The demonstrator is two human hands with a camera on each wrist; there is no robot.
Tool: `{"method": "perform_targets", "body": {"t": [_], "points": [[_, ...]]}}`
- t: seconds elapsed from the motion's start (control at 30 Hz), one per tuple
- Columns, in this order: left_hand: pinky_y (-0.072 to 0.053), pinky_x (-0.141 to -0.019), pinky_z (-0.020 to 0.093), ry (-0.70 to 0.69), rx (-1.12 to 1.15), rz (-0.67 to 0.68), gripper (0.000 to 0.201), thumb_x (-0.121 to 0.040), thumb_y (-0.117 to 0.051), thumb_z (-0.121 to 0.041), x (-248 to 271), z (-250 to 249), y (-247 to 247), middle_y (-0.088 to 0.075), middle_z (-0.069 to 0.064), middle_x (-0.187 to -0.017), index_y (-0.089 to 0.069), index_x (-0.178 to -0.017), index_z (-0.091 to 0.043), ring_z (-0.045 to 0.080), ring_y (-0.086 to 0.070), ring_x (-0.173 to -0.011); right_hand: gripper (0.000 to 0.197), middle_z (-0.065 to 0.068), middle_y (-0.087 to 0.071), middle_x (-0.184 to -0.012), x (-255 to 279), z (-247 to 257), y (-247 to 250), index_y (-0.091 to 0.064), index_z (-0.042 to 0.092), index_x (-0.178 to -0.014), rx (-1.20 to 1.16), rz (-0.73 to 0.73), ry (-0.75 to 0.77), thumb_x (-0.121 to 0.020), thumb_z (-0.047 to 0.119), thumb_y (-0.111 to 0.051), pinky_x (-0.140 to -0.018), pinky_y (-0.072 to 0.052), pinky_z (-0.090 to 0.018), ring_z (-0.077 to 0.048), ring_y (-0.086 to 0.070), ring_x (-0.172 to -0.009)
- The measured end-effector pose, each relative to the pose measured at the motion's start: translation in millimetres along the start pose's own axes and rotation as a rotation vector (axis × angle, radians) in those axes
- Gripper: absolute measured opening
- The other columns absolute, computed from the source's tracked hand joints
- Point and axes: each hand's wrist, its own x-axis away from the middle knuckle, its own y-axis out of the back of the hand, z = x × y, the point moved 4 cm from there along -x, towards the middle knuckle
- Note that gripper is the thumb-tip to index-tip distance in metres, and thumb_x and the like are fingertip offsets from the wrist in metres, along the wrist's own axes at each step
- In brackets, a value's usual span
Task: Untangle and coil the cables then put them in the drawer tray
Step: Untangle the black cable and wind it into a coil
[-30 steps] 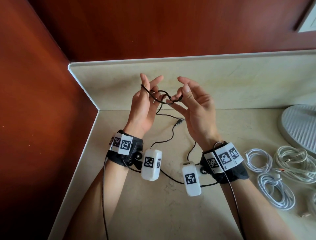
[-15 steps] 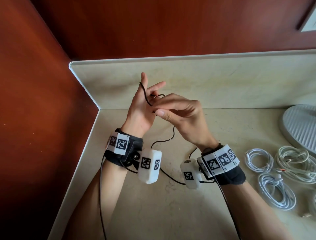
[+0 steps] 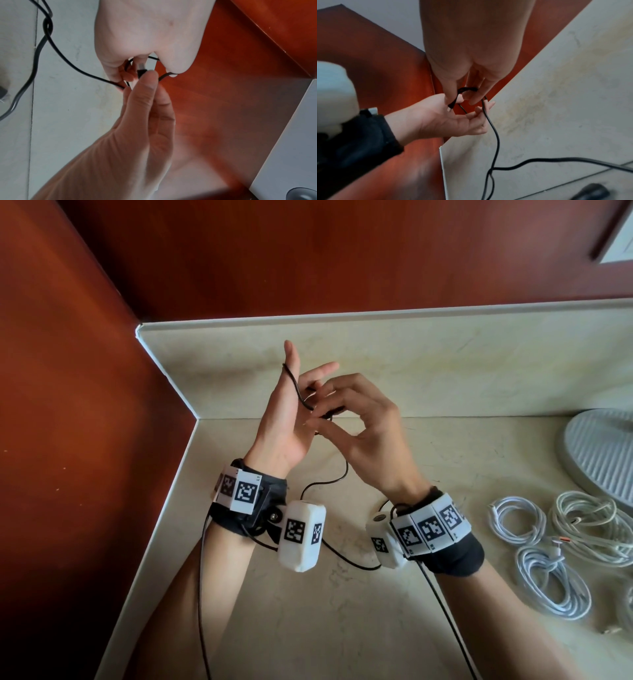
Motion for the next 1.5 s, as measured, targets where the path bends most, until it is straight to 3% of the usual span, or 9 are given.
{"method": "perform_targets", "body": {"t": [0.2, 0.3, 0.37, 0.5, 0.67, 0.87, 1.03, 1.3, 1.5], "points": [[-0.038, -0.121, 0.044, -0.018, 0.098, 0.03, 0.084, -0.092, -0.046, -0.078, -5, 8, -1, -0.048, 0.002, -0.085, -0.075, -0.123, -0.005, 0.029, -0.051, -0.115, 0.02, -0.005, -0.063, -0.109, -1, 3, 9, -0.062, 0.001, -0.097, 0.204, -0.218, -0.002, -0.089, 0.005, -0.08, -0.081, -0.047, -0.017, -0.005, -0.06, -0.092], [-0.037, -0.121, 0.045, 0.002, 0.111, 0.037, 0.086, -0.091, -0.046, -0.078, -3, 12, -6, -0.048, -0.003, -0.079, -0.074, -0.124, -0.004, 0.028, -0.05, -0.116, 0.019, -0.002, -0.058, -0.11, -1, 0, 9, -0.057, 0.005, -0.094, 0.314, -0.24, -0.046, -0.093, 0.01, -0.075, -0.072, -0.053, -0.03, -0.013, -0.058, -0.091], [-0.036, -0.121, 0.046, 0.017, 0.118, 0.046, 0.085, -0.092, -0.046, -0.077, 0, 16, -11, -0.051, 0.0, -0.082, -0.073, -0.123, -0.003, 0.03, -0.051, -0.116, 0.021, -0.001, -0.052, -0.101, -1, -4, 11, -0.051, 0.007, -0.091, 0.382, -0.25, -0.097, -0.093, 0.007, -0.071, -0.064, -0.05, -0.037, -0.018, -0.054, -0.084], [-0.044, -0.11, 0.037, 0.043, 0.099, 0.087, 0.088, -0.091, -0.046, -0.079, 3, 25, -20, -0.054, 0.007, -0.101, -0.072, -0.124, -0.001, 0.024, -0.051, -0.108, 0.043, 0.004, -0.047, -0.094, -5, -2, 19, -0.037, 0.03, -0.088, 0.415, -0.263, -0.099, -0.081, -0.006, -0.06, -0.061, -0.039, -0.018, -0.007, -0.045, -0.073], [-0.043, -0.104, 0.032, 0.049, 0.097, 0.086, 0.088, -0.092, -0.043, -0.077, 2, 27, -21, -0.047, 0.001, -0.089, -0.073, -0.123, -0.001, 0.015, -0.049, -0.09, 0.009, 0.003, -0.067, -0.096, 0, -7, 25, -0.05, 0.018, -0.102, 0.469, -0.217, -0.147, -0.094, 0.02, -0.049, -0.067, -0.054, -0.047, -0.023, -0.06, -0.087], [-0.05, -0.109, 0.038, 0.041, 0.115, 0.087, 0.095, -0.094, -0.038, -0.077, 4, 16, -15, -0.061, 0.024, -0.136, -0.061, -0.136, 0.006, 0.033, -0.065, -0.123, 0.02, 0.014, -0.058, -0.092, -4, -3, 25, -0.066, 0.03, -0.095, 0.271, -0.202, -0.088, -0.094, 0.013, -0.075, -0.074, -0.045, -0.014, -0.016, -0.056, -0.089], [-0.043, -0.117, 0.039, 0.013, 0.151, 0.04, 0.093, -0.094, -0.039, -0.079, 0, 5, 2, -0.055, 0.017, -0.119, -0.07, -0.127, 0.002, 0.03, -0.056, -0.122, 0.025, -0.007, -0.057, -0.108, -7, -8, 24, -0.072, 0.006, -0.125, 0.135, 0.022, -0.049, -0.102, 0.012, -0.065, -0.093, -0.057, -0.031, -0.018, -0.064, -0.101], [-0.037, -0.118, 0.035, -0.028, 0.047, 0.173, 0.093, -0.092, -0.037, -0.08, 0, 4, -2, -0.058, 0.001, -0.091, -0.064, -0.136, -0.003, 0.017, -0.055, -0.103, 0.016, 0.002, -0.07, -0.09, -8, -10, 36, -0.077, 0.031, -0.101, 0.037, -0.174, -0.185, -0.088, 0.024, -0.083, -0.078, -0.058, -0.042, -0.017, -0.066, -0.081], [-0.025, -0.127, 0.045, -0.105, -0.164, 0.407, 0.125, -0.062, -0.069, -0.086, 0, 12, -13, -0.046, 0.017, -0.127, -0.045, -0.15, 0.0, 0.042, -0.043, -0.144, 0.022, 0.005, -0.074, -0.088, -4, -17, 39, -0.067, 0.017, -0.088, -0.186, -0.18, -0.242, -0.082, 0.013, -0.088, -0.072, -0.061, -0.043, -0.028, -0.069, -0.085]]}}
